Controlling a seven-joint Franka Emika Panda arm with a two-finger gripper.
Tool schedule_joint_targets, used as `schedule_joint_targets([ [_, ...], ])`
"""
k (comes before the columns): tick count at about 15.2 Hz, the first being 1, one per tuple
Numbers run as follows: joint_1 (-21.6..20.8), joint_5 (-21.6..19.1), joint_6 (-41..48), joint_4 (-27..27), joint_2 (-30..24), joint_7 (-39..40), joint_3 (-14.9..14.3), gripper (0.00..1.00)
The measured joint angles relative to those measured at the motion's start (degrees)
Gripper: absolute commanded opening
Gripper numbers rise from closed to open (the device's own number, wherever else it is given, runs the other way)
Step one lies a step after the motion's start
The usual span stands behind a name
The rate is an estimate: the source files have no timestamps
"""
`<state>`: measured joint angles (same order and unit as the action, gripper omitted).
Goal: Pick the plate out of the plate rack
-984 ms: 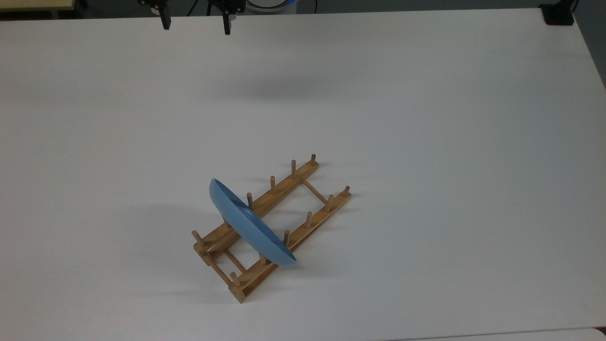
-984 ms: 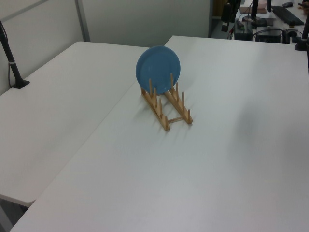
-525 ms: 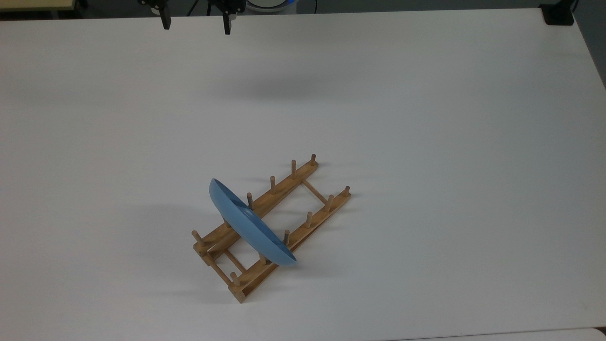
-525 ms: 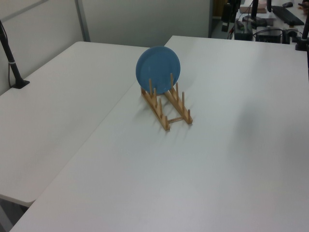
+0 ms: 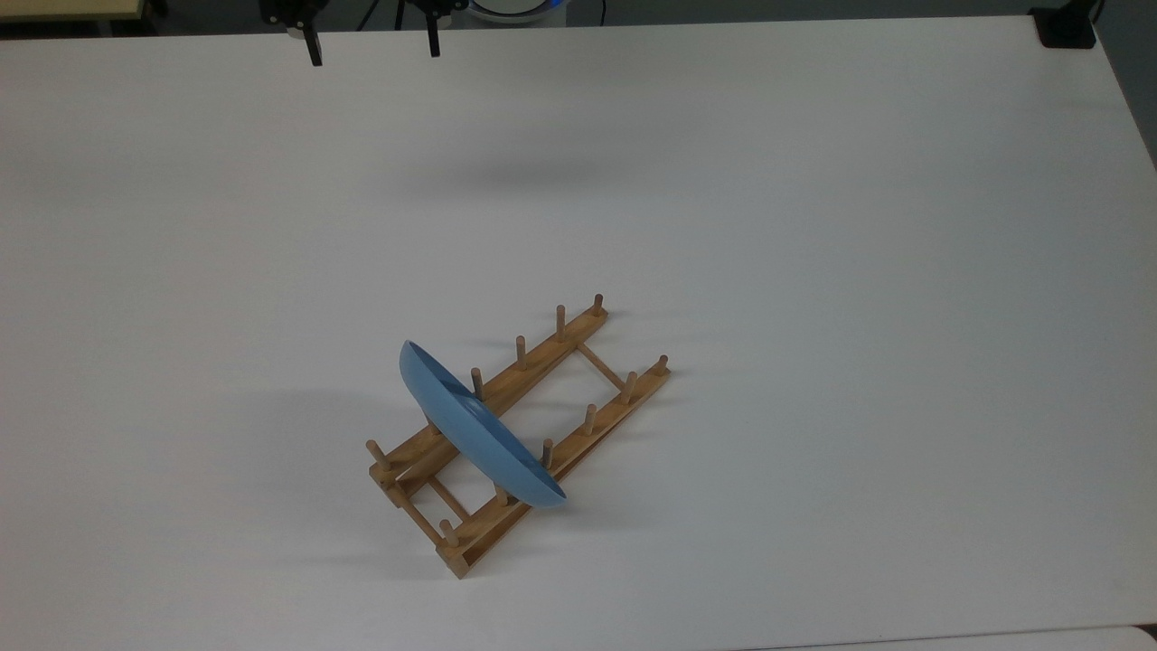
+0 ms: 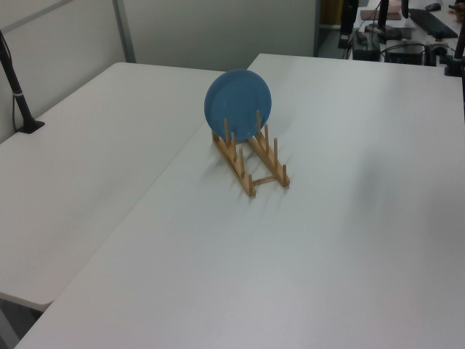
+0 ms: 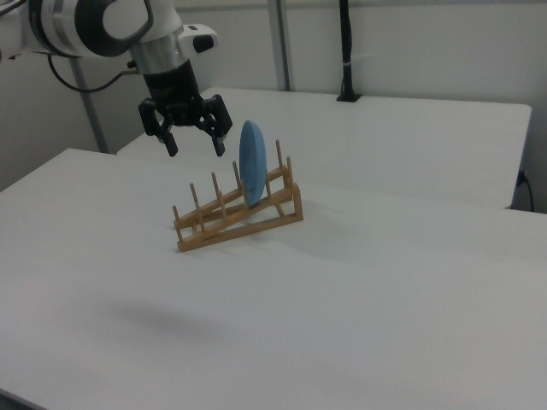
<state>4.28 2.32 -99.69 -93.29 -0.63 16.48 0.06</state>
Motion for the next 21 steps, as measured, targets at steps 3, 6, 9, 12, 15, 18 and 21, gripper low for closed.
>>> schedule_joint_targets([
  [3,0.0,1.6,-4.5,0.0,0.2,2.0,0.1,1.00],
  [6,0.0,3.3,-12.7,0.0,1.3,0.6,0.1,1.00],
  [9,0.0,3.5,-23.1,-0.1,3.8,-0.2,0.0,1.00],
  [12,-0.5,3.6,-31.9,-0.3,7.1,-2.1,0.1,1.00],
  [15,-3.3,12.1,-40.0,-0.4,12.3,-16.1,0.3,0.99],
  [18,-5.2,25.8,-46.0,-0.5,17.1,-34.7,0.4,0.89],
  [21,-5.3,32.3,-47.7,-0.4,19.6,-44.0,0.4,0.81],
])
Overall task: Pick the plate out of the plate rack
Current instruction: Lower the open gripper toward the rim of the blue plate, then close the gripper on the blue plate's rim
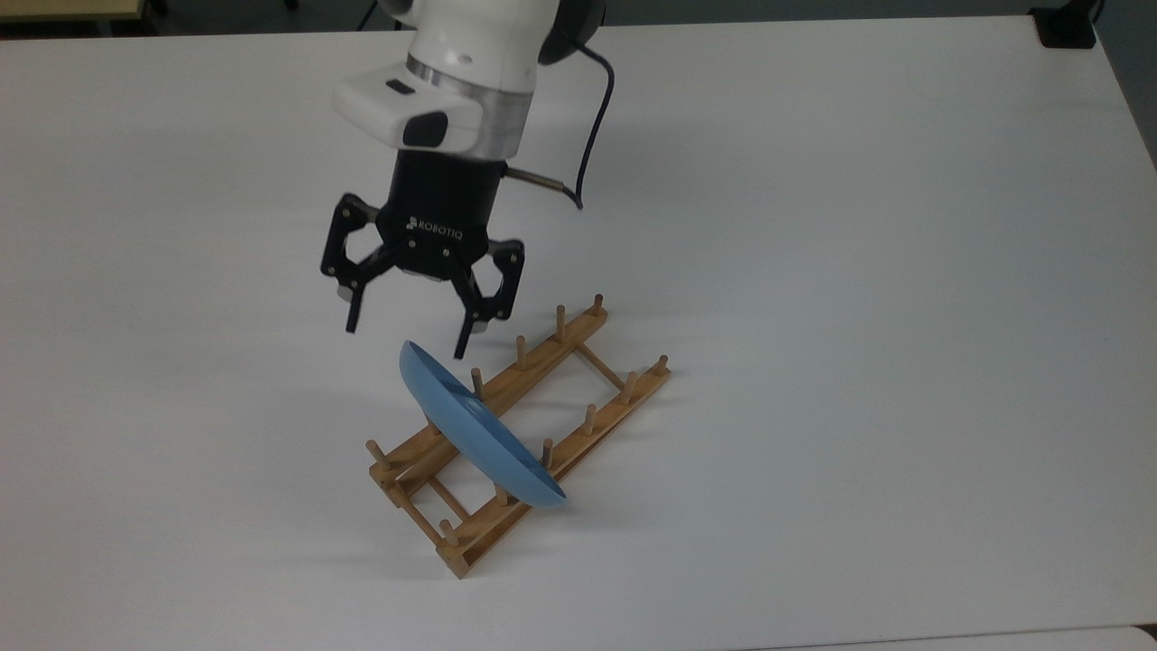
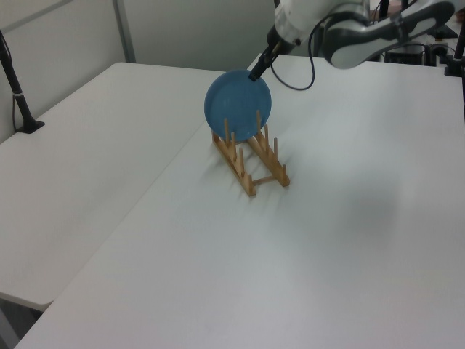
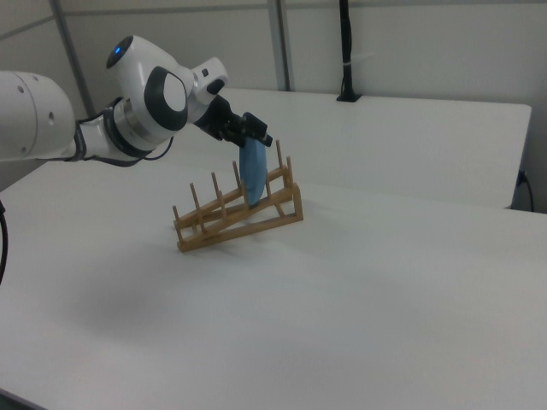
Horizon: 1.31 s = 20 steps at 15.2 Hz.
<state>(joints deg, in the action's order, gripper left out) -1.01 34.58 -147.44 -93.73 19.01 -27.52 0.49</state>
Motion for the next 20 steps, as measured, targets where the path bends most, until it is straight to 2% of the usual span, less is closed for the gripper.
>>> schedule_joint_targets([
  [2,-0.1,1.5,0.0,0.0,0.6,-2.7,0.1,0.75],
  [5,-0.5,1.8,0.0,0.2,1.1,-4.2,0.3,0.56],
  [8,-0.7,1.8,0.0,0.3,1.4,-5.3,0.3,0.46],
  [10,-0.7,1.9,0.0,0.3,1.8,-5.7,0.3,0.45],
  [11,-0.7,2.0,0.0,0.4,1.8,-5.8,0.3,0.39],
  [13,-0.7,2.3,0.0,0.5,1.9,-5.9,0.3,0.18],
  [15,-0.6,3.6,0.0,0.5,1.9,-6.3,0.3,0.08],
  [20,-0.2,3.9,-0.3,0.6,1.9,-6.4,0.2,0.03],
])
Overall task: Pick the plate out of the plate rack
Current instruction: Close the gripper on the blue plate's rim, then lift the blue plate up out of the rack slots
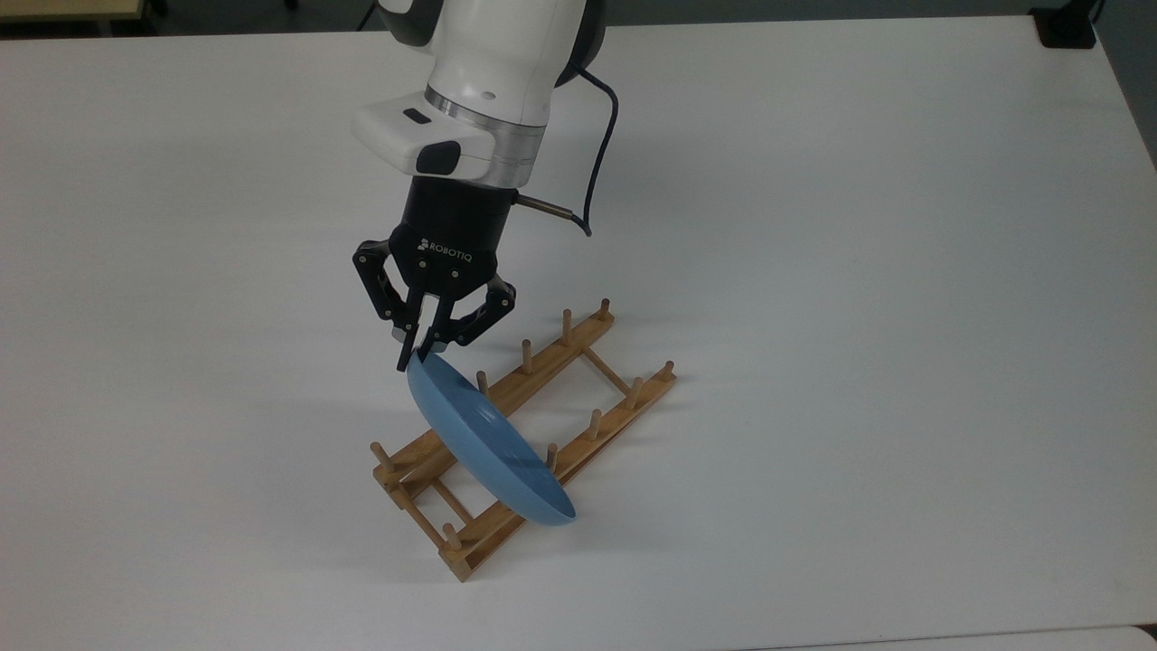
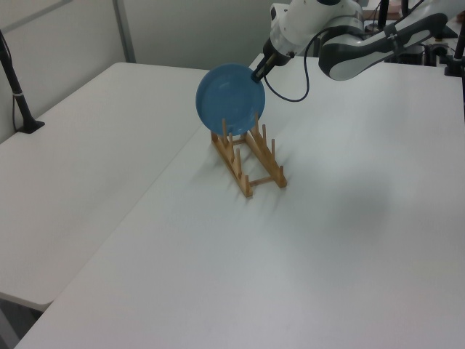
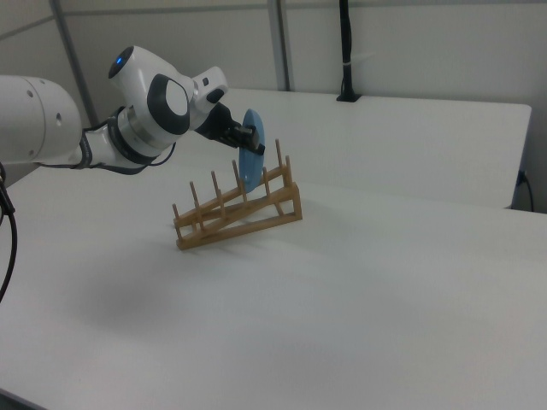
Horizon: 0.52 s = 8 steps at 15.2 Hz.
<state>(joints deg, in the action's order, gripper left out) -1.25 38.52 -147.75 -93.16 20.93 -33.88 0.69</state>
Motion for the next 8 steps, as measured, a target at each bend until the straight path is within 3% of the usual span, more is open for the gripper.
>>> schedule_joint_targets([
  [8,1.7,-1.0,-0.3,1.9,-2.5,-0.3,0.0,0.01],
])
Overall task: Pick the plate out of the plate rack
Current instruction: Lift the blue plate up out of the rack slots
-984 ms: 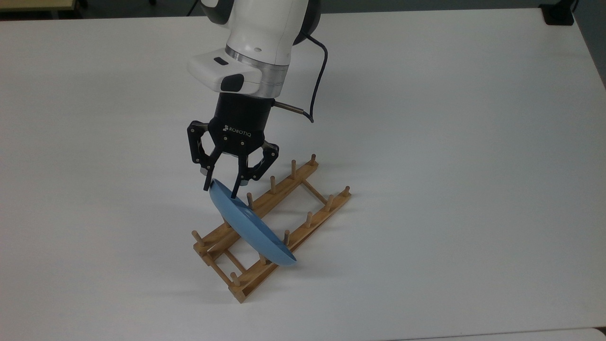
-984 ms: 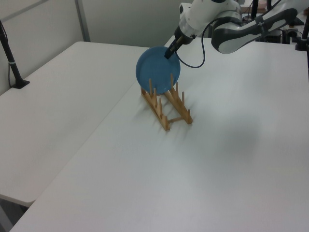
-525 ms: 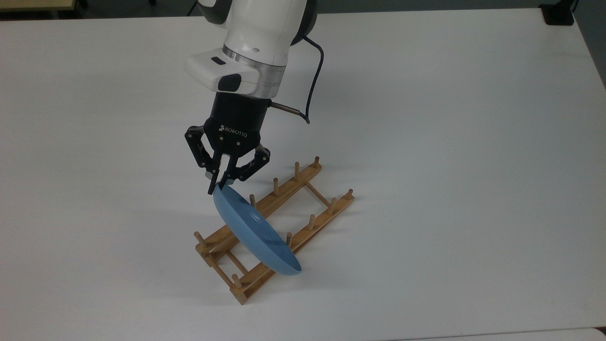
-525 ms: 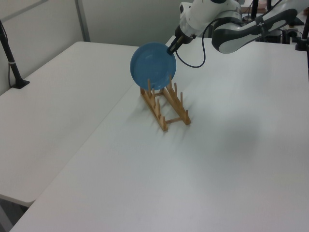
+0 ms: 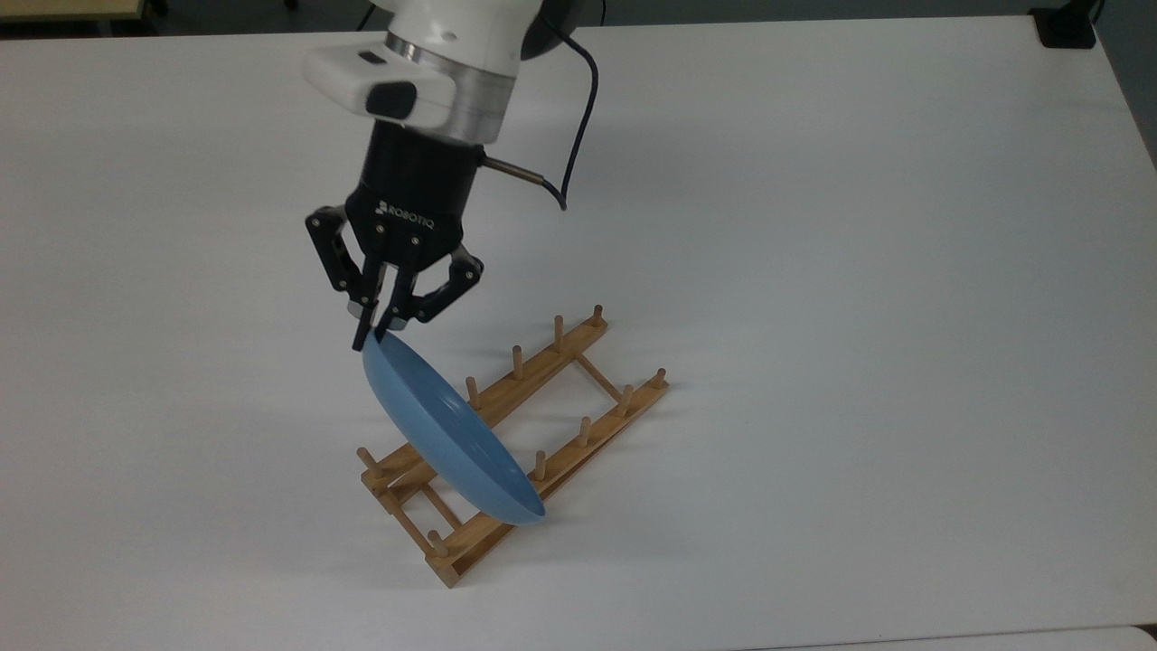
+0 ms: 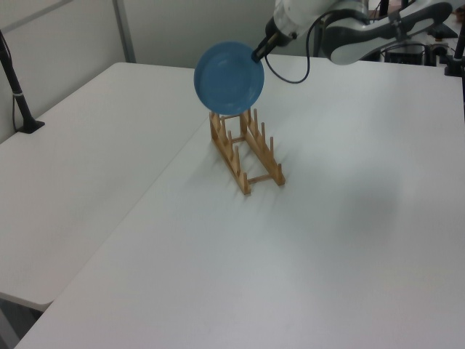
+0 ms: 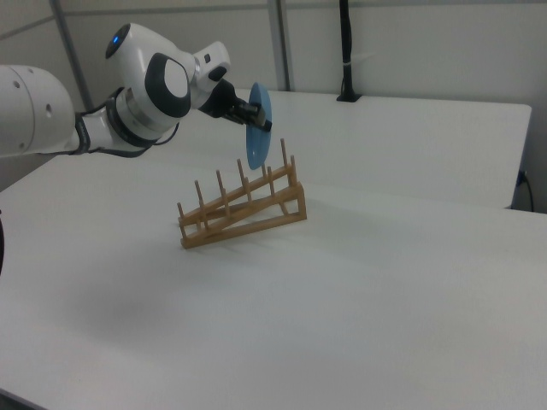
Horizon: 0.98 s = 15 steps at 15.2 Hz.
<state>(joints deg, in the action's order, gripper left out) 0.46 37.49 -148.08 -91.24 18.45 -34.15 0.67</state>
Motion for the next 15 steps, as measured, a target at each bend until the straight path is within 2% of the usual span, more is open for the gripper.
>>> schedule_joint_targets([
  [3,0.7,-8.0,1.3,0.0,-2.4,1.4,0.0,0.00],
  [6,1.9,-26.1,15.1,0.2,-6.6,15.5,-0.3,0.00],
  [8,3.2,-34.7,25.8,0.4,-9.4,26.9,-0.9,0.00],
  [11,7.0,-42.0,42.8,0.4,-13.4,43.4,-1.5,0.00],
  [15,9.2,-46.6,54.8,-0.5,-13.2,58.0,-2.5,0.00],
])
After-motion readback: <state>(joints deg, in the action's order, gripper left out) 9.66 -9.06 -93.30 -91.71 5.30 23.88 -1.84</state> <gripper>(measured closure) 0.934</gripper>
